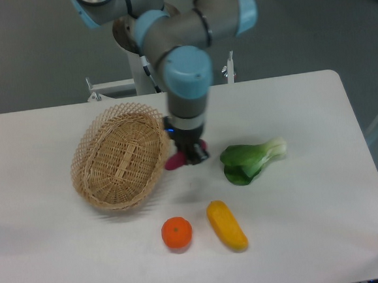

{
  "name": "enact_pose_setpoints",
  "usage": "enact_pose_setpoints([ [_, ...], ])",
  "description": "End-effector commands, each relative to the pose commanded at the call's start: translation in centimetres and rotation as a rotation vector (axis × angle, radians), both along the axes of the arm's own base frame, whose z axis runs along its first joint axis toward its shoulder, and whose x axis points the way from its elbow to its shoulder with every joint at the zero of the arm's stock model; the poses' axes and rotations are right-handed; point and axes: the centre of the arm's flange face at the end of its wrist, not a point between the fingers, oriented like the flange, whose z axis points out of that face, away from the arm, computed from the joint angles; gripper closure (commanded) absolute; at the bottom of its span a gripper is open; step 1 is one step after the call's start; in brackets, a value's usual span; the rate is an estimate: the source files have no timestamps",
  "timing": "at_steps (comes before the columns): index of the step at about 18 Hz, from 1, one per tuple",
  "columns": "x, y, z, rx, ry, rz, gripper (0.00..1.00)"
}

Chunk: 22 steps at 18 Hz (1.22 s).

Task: Place the sweet potato in the basket
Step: 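Carry the held sweet potato over the bok choy toward the wicker basket, then lower the sweet potato into the basket and open the gripper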

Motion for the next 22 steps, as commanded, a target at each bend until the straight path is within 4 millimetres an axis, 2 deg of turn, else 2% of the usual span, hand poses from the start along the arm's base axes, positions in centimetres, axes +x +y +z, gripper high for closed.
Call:
enact_pose_setpoints([
  [4, 3.6, 1.6, -2.0, -0.033, -0.022, -0.029, 0.75],
  [7, 5.6, 1.8, -3.1, -0.022, -0.013, -0.055, 0.75],
  [11, 7.0, 2.0, -5.4, -0.038, -0.023, -0.054, 0.74],
  [13, 7.3, 2.2, -5.9, -0.045, -0.028, -0.061, 0.73],
  [17, 7.6, 1.8, -7.0, -0.066, -0.042, -0.062, 0.57],
  [19, 7.9, 1.4, -7.8, -0.082, -0.05, -0.063, 0.46],
  [22, 7.9, 1.2, -7.8, -0.084, -0.05, -0.065, 0.29],
])
